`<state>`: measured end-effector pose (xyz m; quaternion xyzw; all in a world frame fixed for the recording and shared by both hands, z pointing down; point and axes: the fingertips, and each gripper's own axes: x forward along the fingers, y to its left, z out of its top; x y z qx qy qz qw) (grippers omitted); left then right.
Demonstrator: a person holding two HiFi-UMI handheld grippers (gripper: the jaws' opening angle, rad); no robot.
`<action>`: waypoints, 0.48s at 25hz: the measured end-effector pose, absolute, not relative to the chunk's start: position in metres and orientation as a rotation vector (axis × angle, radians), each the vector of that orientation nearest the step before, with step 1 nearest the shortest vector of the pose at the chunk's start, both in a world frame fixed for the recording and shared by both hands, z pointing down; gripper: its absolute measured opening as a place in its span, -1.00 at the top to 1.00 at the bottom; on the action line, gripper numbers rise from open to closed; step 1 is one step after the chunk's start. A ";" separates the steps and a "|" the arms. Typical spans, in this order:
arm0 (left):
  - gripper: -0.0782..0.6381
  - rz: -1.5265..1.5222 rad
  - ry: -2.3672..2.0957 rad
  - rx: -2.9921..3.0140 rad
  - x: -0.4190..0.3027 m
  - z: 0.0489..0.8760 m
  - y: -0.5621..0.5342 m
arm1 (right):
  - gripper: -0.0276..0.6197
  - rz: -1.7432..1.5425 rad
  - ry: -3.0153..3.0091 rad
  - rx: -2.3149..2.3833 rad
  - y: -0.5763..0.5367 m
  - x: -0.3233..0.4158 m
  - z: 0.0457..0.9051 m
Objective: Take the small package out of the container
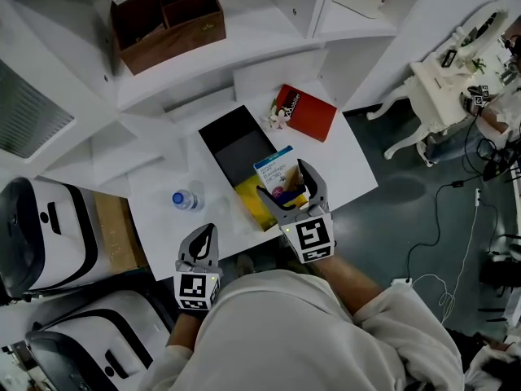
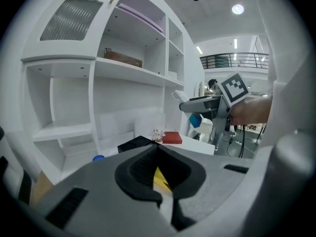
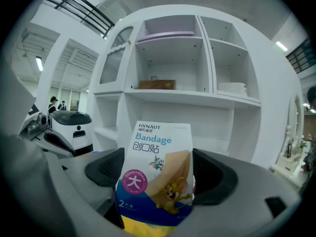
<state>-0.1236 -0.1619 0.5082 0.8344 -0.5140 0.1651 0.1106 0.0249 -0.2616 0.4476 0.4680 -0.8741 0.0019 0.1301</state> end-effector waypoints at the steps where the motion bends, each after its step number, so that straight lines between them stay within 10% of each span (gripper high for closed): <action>1: 0.76 0.480 -1.512 2.456 -0.123 0.507 -0.163 | -0.41 -0.001 -2.545 1.365 -0.261 0.025 0.444; 12: 0.76 0.468 -1.507 2.473 -0.121 0.504 -0.165 | -0.41 -0.057 -2.584 1.397 -0.254 0.028 0.420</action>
